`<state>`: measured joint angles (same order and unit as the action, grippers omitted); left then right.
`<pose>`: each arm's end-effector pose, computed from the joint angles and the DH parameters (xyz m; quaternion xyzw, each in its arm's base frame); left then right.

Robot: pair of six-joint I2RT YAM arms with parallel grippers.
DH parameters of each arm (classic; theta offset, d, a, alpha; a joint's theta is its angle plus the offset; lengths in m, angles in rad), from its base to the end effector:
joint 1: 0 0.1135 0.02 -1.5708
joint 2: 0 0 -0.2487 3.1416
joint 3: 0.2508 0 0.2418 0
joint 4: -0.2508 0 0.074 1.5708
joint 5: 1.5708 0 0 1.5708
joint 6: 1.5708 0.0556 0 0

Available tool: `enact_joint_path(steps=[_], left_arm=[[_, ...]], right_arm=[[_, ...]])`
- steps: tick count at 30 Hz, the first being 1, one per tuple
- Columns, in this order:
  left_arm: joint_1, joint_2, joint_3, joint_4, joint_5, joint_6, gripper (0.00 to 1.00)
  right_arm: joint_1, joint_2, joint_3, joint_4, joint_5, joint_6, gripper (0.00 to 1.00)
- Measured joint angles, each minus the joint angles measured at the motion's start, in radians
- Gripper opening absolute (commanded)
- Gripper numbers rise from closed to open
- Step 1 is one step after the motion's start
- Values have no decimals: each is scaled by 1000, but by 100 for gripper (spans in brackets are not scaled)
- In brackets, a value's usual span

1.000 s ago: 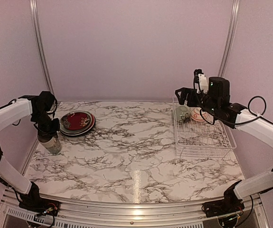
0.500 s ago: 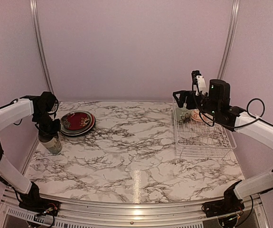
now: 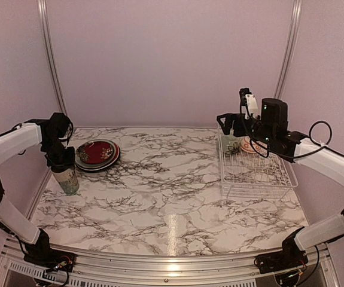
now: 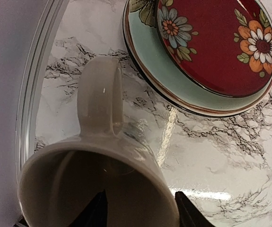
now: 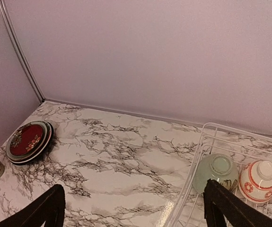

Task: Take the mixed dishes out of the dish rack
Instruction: Place the cup at the corner of the board, then grab the bowl from the dish rack.

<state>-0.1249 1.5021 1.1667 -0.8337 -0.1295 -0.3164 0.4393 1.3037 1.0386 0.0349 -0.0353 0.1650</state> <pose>0.2930 -0.0295 0.2223 -0.1063 0.9721 0.0183 0.2081 0.2908 0.1388 0.3204 -0.1180 0.7747 0.1980 0.5889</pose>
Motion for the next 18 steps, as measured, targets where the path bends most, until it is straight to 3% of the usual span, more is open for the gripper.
enact_joint_path(steps=[11, 18], left_arm=[[0, -173, 70, 69, 53, 15, 81], [-21, -355, -11, 421, 307, -47, 94]], right_arm=[[0, 29, 116, -162, 132, -38, 99], [-43, 156, 212, -349, 312, 0, 98]])
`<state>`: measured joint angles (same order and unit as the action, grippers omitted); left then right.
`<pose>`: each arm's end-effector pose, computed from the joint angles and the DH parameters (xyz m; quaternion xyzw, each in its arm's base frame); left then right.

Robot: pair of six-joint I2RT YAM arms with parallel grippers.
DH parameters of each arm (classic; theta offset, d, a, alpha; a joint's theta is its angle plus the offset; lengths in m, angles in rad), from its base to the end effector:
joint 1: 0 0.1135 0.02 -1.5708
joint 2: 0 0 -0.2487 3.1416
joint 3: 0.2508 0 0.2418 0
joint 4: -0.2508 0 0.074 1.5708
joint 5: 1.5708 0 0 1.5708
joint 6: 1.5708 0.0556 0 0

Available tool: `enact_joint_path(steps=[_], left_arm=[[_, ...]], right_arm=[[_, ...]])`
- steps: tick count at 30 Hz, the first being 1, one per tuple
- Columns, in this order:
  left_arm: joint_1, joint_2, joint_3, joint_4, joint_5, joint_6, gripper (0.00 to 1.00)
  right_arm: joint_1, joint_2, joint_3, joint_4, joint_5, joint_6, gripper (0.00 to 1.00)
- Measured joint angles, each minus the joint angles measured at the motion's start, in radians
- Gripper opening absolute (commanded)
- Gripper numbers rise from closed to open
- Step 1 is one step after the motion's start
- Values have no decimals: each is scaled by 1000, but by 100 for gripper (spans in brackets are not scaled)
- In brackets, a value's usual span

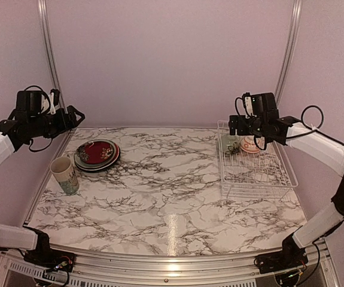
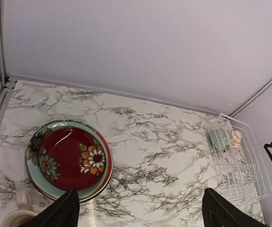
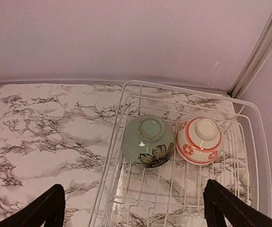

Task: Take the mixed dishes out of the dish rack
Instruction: Grab the bowl from the dish rack.

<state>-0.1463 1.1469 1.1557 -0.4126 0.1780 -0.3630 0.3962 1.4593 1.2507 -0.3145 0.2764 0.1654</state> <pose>0.2655 -0.0491 0.3517 -0.0412 0.8317 -0.2100 0.5124 0.3235 0.1189 0.3072 -0.0303 0.8599 0.0227 0.5091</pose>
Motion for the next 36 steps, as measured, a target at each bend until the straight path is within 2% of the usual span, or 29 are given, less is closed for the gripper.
enact_joint_path(steps=[4, 11, 16, 19, 24, 29, 33, 36], left_arm=[[-37, 6, 11, 181, 132, -23, 98], [-102, 100, 78, 257, 239, 19, 99], [-126, 122, 69, 259, 248, 62, 99], [-126, 119, 46, 261, 246, 86, 99], [-126, 94, 2, 253, 192, 125, 99], [-126, 64, -6, 251, 165, 145, 99], [-126, 60, -6, 251, 163, 147, 99], [-126, 60, -7, 251, 164, 146, 99]], right_arm=[[-69, 55, 33, -93, -1, 36, 99], [-191, 146, 96, -160, -79, 77, 98], [-206, 286, 217, -174, -155, 71, 90], [-207, 425, 360, -198, -180, 69, 87], [-207, 596, 527, -243, -188, 65, 86], [-207, 690, 608, -280, -203, 63, 86], [-207, 732, 646, -298, -212, 61, 79], [-207, 754, 673, -304, -213, 58, 78]])
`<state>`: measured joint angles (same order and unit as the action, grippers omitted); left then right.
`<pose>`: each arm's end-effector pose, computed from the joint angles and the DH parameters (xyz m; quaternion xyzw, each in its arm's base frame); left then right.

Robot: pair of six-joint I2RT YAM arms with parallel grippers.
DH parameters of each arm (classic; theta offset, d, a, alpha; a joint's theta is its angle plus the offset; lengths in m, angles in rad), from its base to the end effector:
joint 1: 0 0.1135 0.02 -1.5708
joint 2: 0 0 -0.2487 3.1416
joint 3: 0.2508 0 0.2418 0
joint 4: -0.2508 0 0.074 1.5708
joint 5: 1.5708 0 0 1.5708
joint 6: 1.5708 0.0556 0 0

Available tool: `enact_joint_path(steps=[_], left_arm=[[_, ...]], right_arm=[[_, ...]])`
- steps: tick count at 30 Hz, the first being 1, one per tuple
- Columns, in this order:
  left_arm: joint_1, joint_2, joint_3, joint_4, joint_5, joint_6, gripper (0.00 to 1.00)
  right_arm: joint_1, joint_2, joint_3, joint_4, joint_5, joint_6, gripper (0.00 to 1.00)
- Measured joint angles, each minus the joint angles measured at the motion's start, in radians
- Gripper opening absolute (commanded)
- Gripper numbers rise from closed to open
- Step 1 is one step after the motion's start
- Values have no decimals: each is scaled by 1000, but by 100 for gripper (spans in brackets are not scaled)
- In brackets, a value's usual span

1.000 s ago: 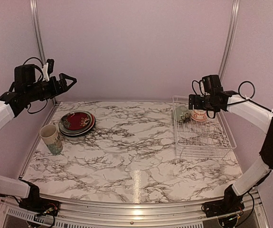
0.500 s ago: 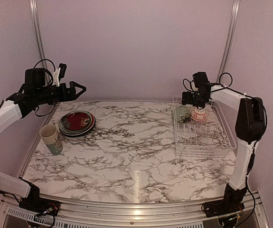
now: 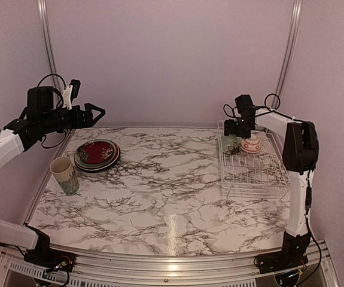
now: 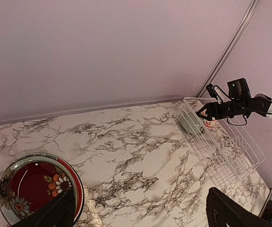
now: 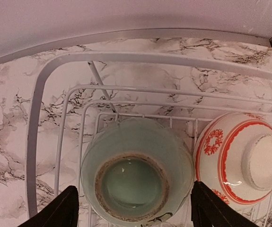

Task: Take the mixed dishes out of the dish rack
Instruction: Grab the bowl from the dish rack.

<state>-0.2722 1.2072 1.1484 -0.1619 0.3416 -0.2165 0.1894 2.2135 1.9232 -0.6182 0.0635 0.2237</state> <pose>0.2765 -0.0965 0.3644 0.1276 0.7661 -0.2777 0.5654 0.4822 0.0888 0.2009 0.0265 0.9449 0.0373 0.3242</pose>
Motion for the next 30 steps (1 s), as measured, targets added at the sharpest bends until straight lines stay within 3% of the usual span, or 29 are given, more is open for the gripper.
enact_joint_path(steps=[10, 30], left_arm=[[0, 0, 0, 0, 10, 0, 99], [0, 5, 0, 0, 17, -3, 99]], right_arm=[[0, 63, 80, -15, 9, -16, 76], [0, 90, 90, -10, 26, -40, 49]])
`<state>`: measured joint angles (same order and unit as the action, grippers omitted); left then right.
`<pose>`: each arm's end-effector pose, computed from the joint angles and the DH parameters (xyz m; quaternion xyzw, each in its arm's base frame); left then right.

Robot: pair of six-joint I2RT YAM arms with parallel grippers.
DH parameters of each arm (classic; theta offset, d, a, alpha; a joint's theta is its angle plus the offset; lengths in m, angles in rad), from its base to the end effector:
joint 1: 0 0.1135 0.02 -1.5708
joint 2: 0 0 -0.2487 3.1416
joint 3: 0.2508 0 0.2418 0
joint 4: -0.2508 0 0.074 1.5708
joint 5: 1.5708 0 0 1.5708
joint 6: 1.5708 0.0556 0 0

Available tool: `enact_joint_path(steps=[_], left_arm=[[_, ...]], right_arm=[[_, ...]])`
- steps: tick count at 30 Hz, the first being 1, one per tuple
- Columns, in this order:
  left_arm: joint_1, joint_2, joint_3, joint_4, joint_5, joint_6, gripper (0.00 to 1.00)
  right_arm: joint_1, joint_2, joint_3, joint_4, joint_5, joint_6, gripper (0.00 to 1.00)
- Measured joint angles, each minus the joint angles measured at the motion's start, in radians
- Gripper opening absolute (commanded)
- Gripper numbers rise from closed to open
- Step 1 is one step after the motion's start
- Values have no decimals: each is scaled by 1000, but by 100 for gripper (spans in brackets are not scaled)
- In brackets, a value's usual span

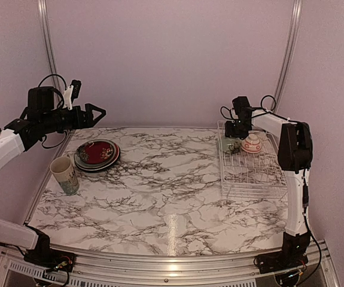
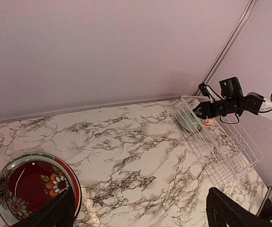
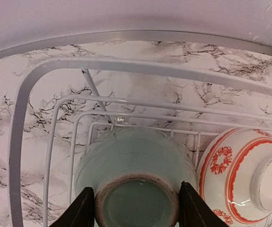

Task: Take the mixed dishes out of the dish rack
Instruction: Grab the bowl from the dish rack.

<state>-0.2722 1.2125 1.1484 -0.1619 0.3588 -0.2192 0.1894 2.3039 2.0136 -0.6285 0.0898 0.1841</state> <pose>0.2772 -0.0976 0.3630 0.1315 0.7666 -0.2845 0.5605 0.4984 0.0905 0.1859 0.0119 0.9464 0.0176 0.3223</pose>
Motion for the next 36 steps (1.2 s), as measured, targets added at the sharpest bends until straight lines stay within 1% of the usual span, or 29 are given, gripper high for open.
enact_joint_path(steps=[4, 6, 8, 13, 22, 32, 36], left_arm=[[0, 5, 0, 0, 0, 0, 99], [0, 9, 0, 0, 1, -1, 99], [0, 13, 0, 0, 1, -1, 99], [0, 14, 0, 0, 1, -1, 99], [0, 20, 0, 0, 8, -1, 99], [0, 44, 0, 0, 13, -5, 99], [0, 60, 0, 0, 22, -11, 99]], right_arm=[[0, 0, -2, 4, 2, -2, 44], [0, -3, -5, 6, 3, -2, 38], [0, -12, -18, 10, 5, -2, 35], [0, -57, -80, 14, 5, 4, 34], [0, -167, -203, 31, 4, 26, 28], [-5, -345, -362, 109, -2, 59, 27], [-27, -433, -455, 160, -60, 90, 27]])
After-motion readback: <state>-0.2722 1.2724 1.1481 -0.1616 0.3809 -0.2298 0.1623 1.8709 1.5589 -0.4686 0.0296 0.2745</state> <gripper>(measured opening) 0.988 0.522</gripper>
